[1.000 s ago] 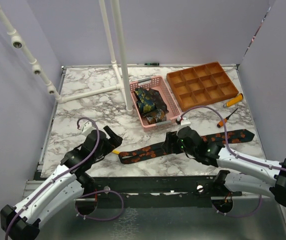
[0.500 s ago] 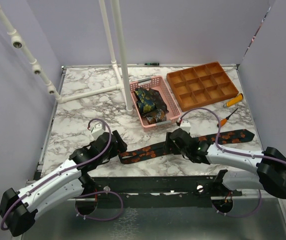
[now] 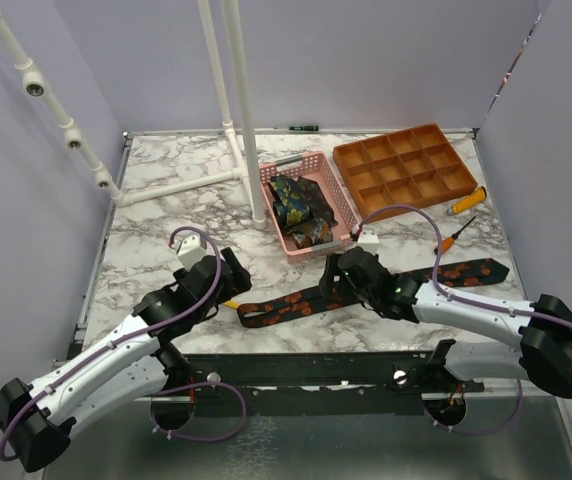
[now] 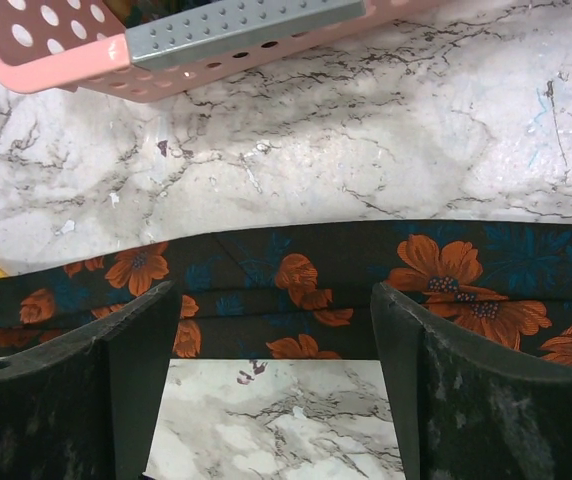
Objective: Roll the ties
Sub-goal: Flatten out the tie at the center of the board.
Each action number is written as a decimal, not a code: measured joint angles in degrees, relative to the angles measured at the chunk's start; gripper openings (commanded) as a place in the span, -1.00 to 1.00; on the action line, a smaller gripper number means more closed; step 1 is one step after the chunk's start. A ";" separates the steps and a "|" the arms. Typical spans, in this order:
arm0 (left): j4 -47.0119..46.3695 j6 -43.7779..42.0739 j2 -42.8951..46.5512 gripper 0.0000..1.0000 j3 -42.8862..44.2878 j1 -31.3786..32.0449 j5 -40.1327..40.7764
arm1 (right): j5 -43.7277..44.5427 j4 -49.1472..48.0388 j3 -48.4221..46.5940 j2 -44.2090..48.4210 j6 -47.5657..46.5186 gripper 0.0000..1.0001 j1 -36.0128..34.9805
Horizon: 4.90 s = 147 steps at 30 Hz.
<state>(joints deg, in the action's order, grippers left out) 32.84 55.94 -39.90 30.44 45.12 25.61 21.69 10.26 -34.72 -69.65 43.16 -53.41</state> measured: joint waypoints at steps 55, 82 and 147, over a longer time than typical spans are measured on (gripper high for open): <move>2.84 8.90 9.18 0.98 -7.87 11.96 6.40 | 3.34 6.23 -5.46 -9.64 -2.34 0.29 0.00; -0.61 10.25 9.75 0.98 -10.21 11.96 4.61 | 3.17 11.19 -8.41 -11.41 -1.25 -0.99 0.00; 3.74 11.85 17.31 0.73 -7.80 12.00 8.17 | -2.03 8.98 0.37 4.85 -2.97 0.41 3.78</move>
<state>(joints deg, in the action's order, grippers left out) 36.58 67.79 -22.59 22.63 57.12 33.78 19.66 19.25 -34.35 -64.79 40.18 -49.63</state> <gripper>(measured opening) 0.917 0.746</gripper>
